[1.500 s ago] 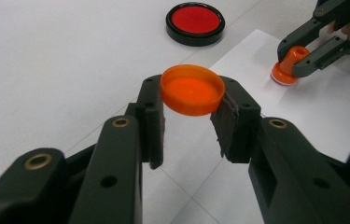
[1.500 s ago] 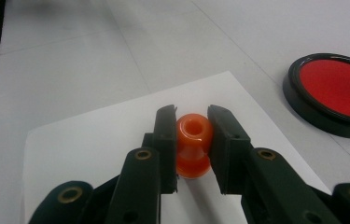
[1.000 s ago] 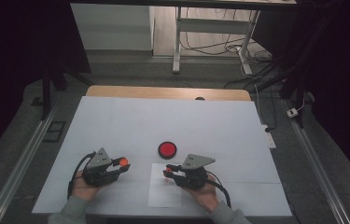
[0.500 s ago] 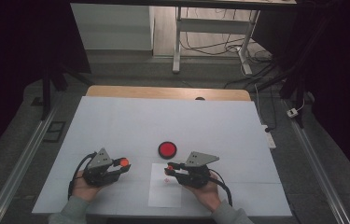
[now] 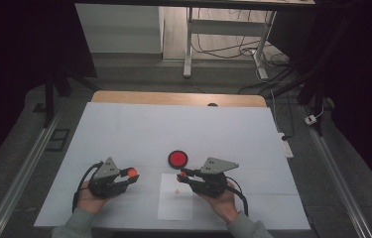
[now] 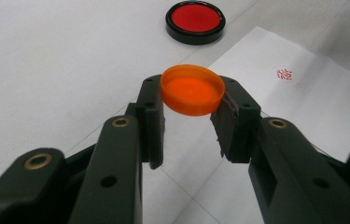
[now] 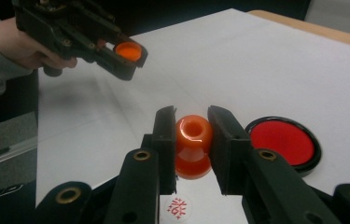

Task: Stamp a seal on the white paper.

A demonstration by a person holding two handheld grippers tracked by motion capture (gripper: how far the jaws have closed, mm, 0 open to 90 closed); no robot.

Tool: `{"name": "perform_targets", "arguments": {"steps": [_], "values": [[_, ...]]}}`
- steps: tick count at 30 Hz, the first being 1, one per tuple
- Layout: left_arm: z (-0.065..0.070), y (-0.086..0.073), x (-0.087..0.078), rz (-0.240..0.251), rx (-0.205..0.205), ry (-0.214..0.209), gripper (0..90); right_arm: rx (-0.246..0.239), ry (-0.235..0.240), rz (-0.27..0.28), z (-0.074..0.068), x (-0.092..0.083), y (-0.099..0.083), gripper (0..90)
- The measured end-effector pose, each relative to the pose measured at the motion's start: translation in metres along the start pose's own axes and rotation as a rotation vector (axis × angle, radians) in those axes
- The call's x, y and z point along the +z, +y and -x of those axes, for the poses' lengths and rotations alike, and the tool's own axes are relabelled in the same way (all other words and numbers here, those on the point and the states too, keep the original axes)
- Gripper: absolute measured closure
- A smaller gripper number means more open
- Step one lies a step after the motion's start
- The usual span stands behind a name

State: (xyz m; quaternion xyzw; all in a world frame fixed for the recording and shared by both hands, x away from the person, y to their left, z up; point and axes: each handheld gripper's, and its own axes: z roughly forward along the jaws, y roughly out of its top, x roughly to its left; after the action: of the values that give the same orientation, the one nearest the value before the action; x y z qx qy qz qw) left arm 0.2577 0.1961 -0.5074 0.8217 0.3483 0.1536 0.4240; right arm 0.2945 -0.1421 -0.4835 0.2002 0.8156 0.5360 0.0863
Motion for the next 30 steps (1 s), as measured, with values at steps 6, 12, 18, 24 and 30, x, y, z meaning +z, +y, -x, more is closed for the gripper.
{"name": "perform_targets", "arguments": {"steps": [6, 12, 18, 24, 30], "values": [[0.000, 0.000, 0.001, -0.003, 0.004, 0.000, 64.5, 0.017, -0.039, 0.022, 0.008, -0.009, 0.006, 72.3], [0.000, 0.000, 0.001, -0.005, 0.005, 0.000, 64.5, 0.023, -0.062, 0.048, 0.014, -0.019, 0.012, 72.3], [0.000, 0.001, 0.001, -0.002, 0.006, -0.002, 64.5, 0.031, -0.074, 0.070, 0.017, -0.026, 0.015, 72.3], [0.001, 0.001, 0.001, -0.004, 0.009, -0.002, 64.5, 0.030, -0.078, 0.081, 0.018, -0.029, 0.018, 72.3], [0.000, 0.001, 0.001, -0.001, 0.007, 0.000, 64.5, 0.026, -0.078, 0.079, 0.017, -0.029, 0.018, 72.3]]}}
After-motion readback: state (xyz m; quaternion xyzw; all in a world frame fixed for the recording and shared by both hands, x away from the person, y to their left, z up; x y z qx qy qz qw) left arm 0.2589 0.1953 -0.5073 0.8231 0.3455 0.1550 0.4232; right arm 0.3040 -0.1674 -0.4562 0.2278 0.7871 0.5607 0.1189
